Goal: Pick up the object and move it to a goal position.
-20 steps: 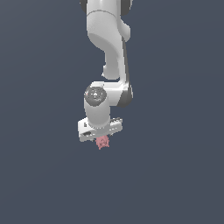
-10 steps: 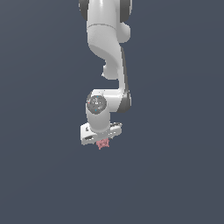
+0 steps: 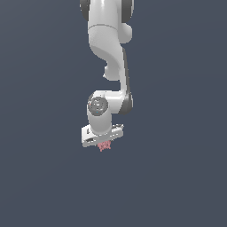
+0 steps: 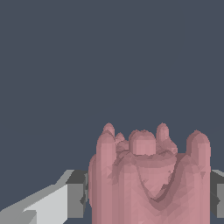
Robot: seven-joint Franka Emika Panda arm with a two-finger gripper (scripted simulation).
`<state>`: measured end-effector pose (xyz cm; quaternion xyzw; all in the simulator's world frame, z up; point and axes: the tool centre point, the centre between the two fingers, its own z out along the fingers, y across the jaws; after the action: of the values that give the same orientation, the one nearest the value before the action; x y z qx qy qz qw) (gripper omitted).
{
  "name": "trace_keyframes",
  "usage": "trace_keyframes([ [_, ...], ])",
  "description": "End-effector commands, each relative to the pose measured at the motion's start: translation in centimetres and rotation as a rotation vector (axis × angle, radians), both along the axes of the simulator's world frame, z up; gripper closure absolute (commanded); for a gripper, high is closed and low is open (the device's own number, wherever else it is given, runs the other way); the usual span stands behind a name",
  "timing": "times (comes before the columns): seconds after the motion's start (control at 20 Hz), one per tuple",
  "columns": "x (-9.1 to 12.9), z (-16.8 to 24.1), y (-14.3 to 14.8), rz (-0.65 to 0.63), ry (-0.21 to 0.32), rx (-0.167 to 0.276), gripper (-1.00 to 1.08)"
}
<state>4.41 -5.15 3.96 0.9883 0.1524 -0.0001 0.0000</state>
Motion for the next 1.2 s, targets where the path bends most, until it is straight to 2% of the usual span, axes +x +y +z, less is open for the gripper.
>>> trace_keyframes([
  [0.0,0.0,0.0,0.0,0.000,0.000,0.000,1.08],
  [0.3,-0.3,0.2,-0.1,0.000,0.000,0.000,1.08],
  [0.6,-1.7,1.2,-0.8,0.000,0.000,0.000,1.08],
  [0.85,-3.8,2.6,-1.8,0.000,0.000,0.000,1.08],
  [1.15,-7.4,5.2,-3.5,0.000,0.000,0.000,1.08],
])
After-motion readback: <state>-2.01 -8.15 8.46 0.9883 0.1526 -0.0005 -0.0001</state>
